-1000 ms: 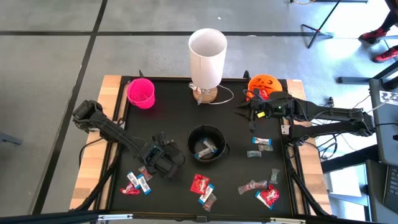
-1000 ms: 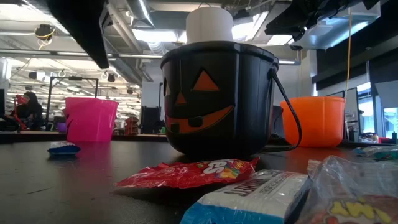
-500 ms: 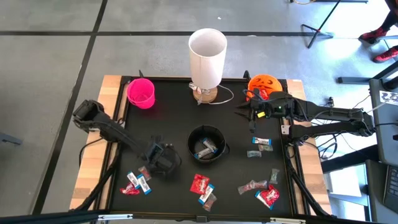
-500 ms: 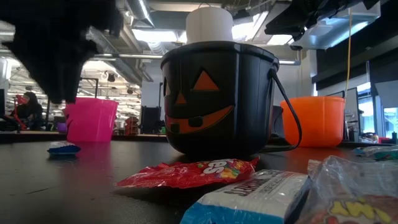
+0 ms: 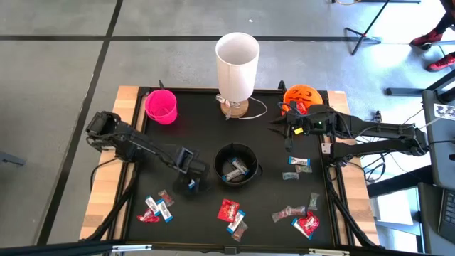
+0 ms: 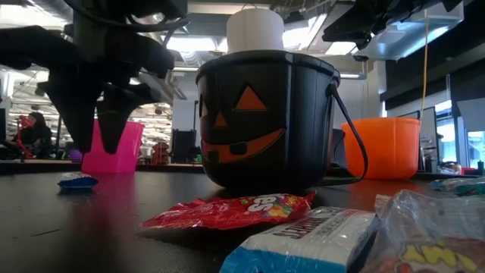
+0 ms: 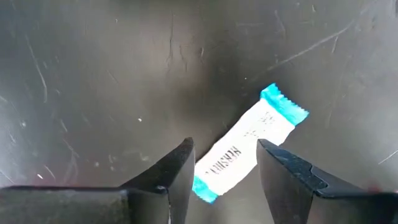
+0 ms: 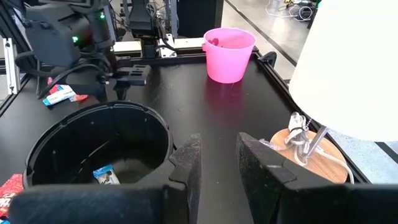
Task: Sort candy
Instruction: Put the white chocolate into the black bucket
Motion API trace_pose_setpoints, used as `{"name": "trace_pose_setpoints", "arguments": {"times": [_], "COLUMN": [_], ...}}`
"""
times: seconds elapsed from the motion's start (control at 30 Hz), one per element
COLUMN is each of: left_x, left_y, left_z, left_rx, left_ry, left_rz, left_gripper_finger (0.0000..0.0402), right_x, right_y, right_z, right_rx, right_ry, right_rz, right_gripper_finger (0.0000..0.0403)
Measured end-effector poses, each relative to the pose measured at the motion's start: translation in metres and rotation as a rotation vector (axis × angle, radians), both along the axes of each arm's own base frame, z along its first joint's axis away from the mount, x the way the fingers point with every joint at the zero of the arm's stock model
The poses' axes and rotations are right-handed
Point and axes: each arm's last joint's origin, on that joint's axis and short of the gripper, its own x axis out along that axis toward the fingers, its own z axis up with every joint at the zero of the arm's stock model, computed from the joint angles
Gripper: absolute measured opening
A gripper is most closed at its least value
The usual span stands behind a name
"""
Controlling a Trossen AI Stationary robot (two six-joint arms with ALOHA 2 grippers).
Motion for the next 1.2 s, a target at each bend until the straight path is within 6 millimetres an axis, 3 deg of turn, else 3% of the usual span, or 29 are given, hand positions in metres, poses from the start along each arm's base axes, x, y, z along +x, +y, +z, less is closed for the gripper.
{"name": "trace_pose_setpoints", "arguments": {"times": [0.33, 1.0, 1.2], "left_x": [0.0, -0.014, -0.014], "left_y": [-0.006, -0.012, -0.013], "left_z": [-0.001, -0.002, -0.002], "left_rx": [0.016, 0.036, 0.043], "left_ry": [-0.012, 0.104, 0.1], "left_rz": [-0.182, -0.109, -0.115], "left_gripper_finger": [0.0161, 0.0162, 0.0209], "right_x": [0.0, 0.0, 0.0], "right_y": [0.0, 0.0, 0.0], "right_z": [0.0, 0.0, 0.0], "right_rx": [-0.001, -0.001, 0.001], "right_ry": [0.001, 0.002, -0.001], "right_rz": [0.0, 0.0, 0.0], "right_gripper_finger": [0.0099, 0.0099, 0.0099]}}
